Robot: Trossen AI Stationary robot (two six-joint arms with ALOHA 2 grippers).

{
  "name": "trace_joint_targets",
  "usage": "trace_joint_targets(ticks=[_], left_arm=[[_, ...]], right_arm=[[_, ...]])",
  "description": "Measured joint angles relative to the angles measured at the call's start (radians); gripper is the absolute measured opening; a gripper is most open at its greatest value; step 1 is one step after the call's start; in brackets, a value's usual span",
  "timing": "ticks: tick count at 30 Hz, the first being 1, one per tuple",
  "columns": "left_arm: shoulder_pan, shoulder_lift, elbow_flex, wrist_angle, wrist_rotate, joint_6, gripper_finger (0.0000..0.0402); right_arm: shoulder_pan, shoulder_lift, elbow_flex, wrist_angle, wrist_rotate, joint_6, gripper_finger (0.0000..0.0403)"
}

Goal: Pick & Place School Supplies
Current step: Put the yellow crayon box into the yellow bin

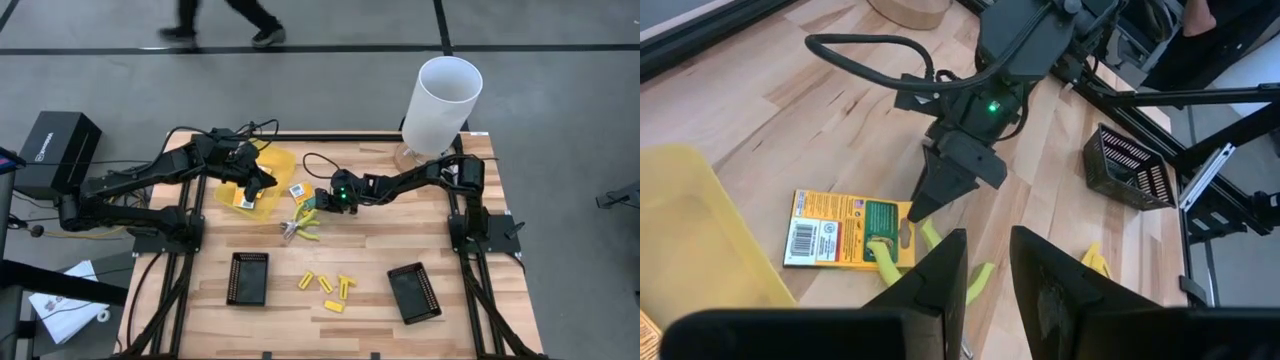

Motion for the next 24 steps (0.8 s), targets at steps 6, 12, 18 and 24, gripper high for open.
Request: trace_joint_targets(ticks=[6, 12, 18, 24], left_arm=[[0.0, 0.0, 0.0, -0.002, 0.011, 0.0, 0.0076], [0.0, 0.0, 0.0, -0.008, 0.012, 0.0, 0.0076], [0.0, 0.0, 0.0, -0.019, 0.012, 0.0, 0.0076], [0.0, 0.0, 0.0, -0.02, 0.012, 0.0, 0.0076]], right_arm=[[-0.011, 0.0, 0.0, 0.0, 0.008, 0.008, 0.0107], [-0.017, 0.0, 0.0, 0.004, 0.046, 0.008, 0.0064], [-0.018, 0.0, 0.001, 0.012, 0.077, -0.026, 0.0007], [-0.023, 0.004, -0.002, 0.091, 0.084, -0.075, 0.0001]])
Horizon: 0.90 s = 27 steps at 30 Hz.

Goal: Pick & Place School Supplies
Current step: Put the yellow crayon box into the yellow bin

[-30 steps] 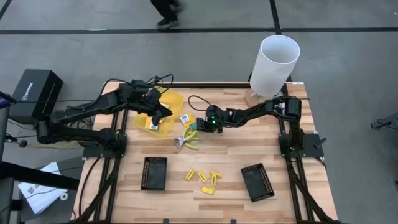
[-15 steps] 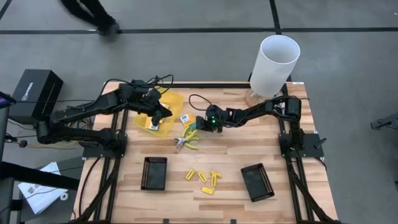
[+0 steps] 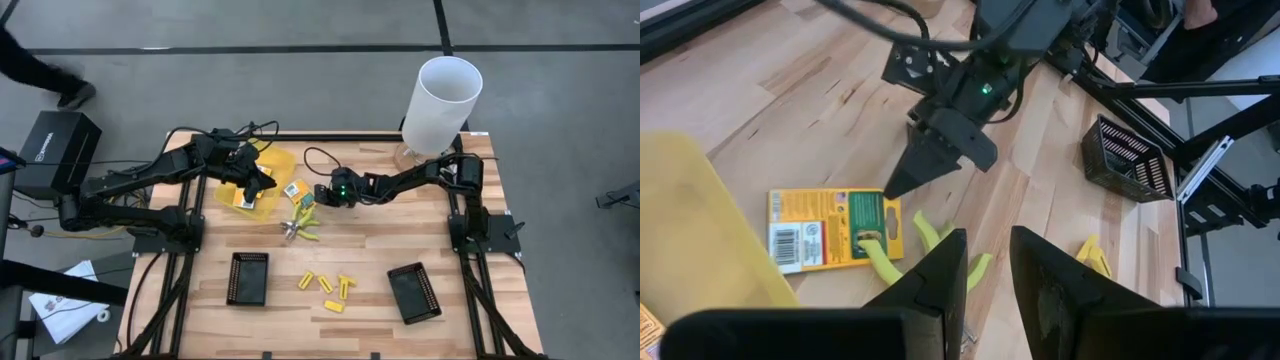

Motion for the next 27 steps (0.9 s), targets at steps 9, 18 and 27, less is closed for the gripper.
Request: trace_joint_targets(ticks=[9, 18, 27], left_arm=[[0.0, 0.0, 0.0, 0.0, -0.001, 0.001, 0.0076], [0.03, 0.0, 0.0, 0.006, -0.008, 0.019, 0.0076], [0.11, 0.0, 0.0, 0.134, 0.133, -0.013, 0.0078]], right_arm=[[-0.038, -0.105, 0.0, 0.005, 0.005, -0.078, 0.0], [-0.052, -0.325, 0.001, -0.124, 0.022, -0.199, 0.0], [-0.034, -0.503, 0.001, -0.155, 0.022, -0.269, 0.0]])
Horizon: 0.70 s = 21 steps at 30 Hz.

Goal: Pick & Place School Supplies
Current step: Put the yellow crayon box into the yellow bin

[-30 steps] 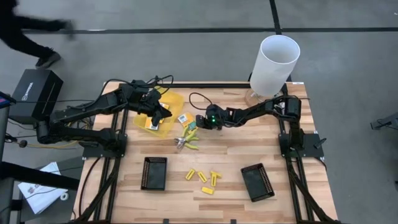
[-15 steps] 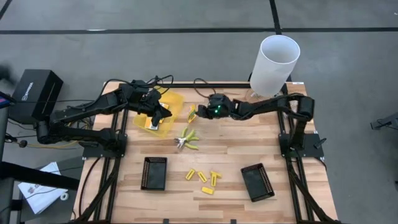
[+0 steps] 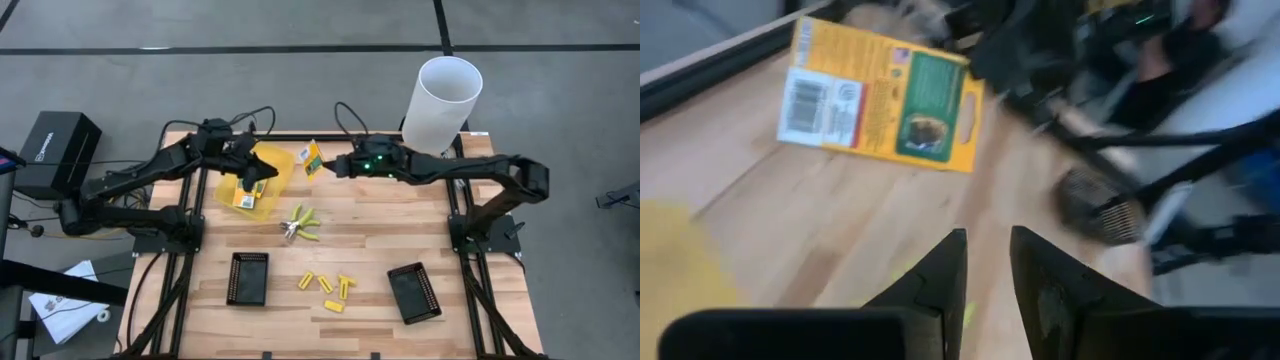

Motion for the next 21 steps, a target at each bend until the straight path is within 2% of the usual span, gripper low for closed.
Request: trace_joint_targets(ticks=[6, 14, 18, 21], left_arm=[[0.065, 0.0, 0.0, 0.157, 0.172, -0.039, 0.0112], [0.167, 0.034, 0.0, 0.204, 0.462, -0.198, 0.019], [0.192, 0.076, 0.0, 0.326, 0.631, -0.318, 0.0193], [0.203, 0.107, 0.0, 0.486, 0.691, -0.444, 0.0185]], right_arm=[[0.043, -0.081, 0.001, -0.009, -0.015, -0.039, 0.0], [0.12, -0.149, 0.078, -0.021, -0.058, -0.127, 0.0], [0.151, -0.141, 0.179, -0.057, -0.105, -0.185, 0.0], [0.168, -0.119, 0.266, -0.152, -0.109, -0.232, 0.0]])
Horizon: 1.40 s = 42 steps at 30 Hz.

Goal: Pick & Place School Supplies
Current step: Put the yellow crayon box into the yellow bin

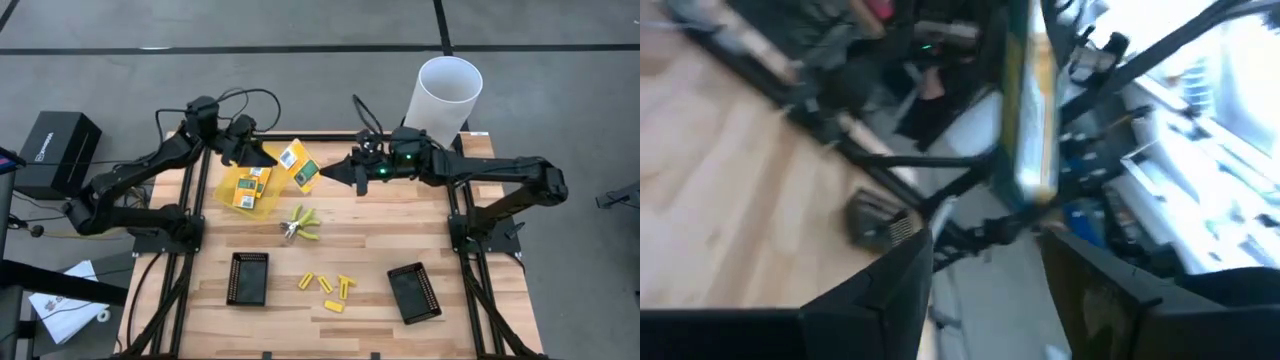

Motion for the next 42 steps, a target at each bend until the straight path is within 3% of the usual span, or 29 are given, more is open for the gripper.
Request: trace_joint_targets(ticks=[5, 16, 24, 42], left_arm=[[0.033, 0.032, 0.001, 0.254, 0.021, -0.184, 0.017], [0.044, 0.036, 0.001, 0.295, 0.012, -0.209, 0.0166], [0.036, 0.036, 0.0, 0.413, -0.007, -0.284, 0.0164], [-0.085, 0.059, 0.0, 0.522, -0.101, -0.339, 0.0163]], right_arm=[[0.014, 0.036, 0.113, -0.113, -0.035, -0.067, 0.0], [0.0, 0.044, 0.144, -0.105, -0.081, -0.082, 0.0], [-0.004, 0.044, 0.144, -0.092, -0.086, -0.075, 0.0], [-0.007, 0.106, 0.145, 0.008, -0.166, -0.026, 0.0]])
